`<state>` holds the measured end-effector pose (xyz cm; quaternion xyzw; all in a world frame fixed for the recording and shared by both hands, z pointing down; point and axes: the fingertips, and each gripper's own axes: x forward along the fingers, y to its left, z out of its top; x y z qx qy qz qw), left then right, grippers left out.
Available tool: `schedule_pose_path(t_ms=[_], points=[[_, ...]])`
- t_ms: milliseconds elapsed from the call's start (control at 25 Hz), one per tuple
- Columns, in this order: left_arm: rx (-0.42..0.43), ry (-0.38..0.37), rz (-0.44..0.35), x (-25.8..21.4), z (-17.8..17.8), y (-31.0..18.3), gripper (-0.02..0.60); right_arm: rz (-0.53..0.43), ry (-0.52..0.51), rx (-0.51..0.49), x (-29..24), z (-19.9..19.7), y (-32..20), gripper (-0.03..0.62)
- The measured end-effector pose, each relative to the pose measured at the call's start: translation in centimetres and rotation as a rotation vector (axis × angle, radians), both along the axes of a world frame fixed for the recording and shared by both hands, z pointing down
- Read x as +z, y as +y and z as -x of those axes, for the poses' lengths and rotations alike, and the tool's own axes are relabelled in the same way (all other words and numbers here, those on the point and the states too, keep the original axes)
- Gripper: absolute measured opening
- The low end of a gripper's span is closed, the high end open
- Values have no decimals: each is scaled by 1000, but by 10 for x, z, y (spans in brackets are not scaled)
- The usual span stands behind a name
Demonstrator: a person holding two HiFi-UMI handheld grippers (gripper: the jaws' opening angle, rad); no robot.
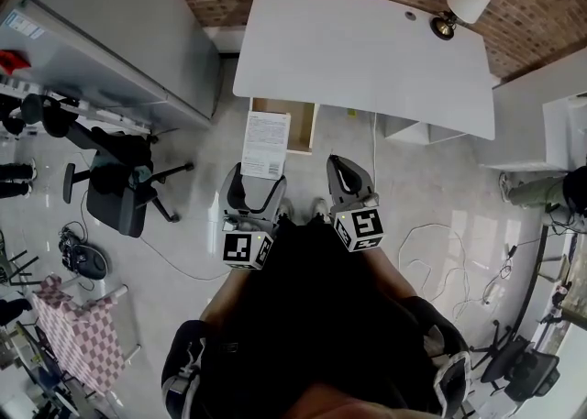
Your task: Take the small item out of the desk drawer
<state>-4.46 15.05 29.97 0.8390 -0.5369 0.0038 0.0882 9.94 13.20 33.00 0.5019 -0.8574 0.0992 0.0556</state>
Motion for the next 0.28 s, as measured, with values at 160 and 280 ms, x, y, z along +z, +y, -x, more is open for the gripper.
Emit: schedule_pose_path(t_ms=[160, 280], points=[[0, 0, 6, 1, -1, 3, 393, 3, 0, 2, 1, -1, 3, 26], [-3, -1, 11, 3, -1, 4, 393, 3, 0, 0, 1, -1, 4, 26]])
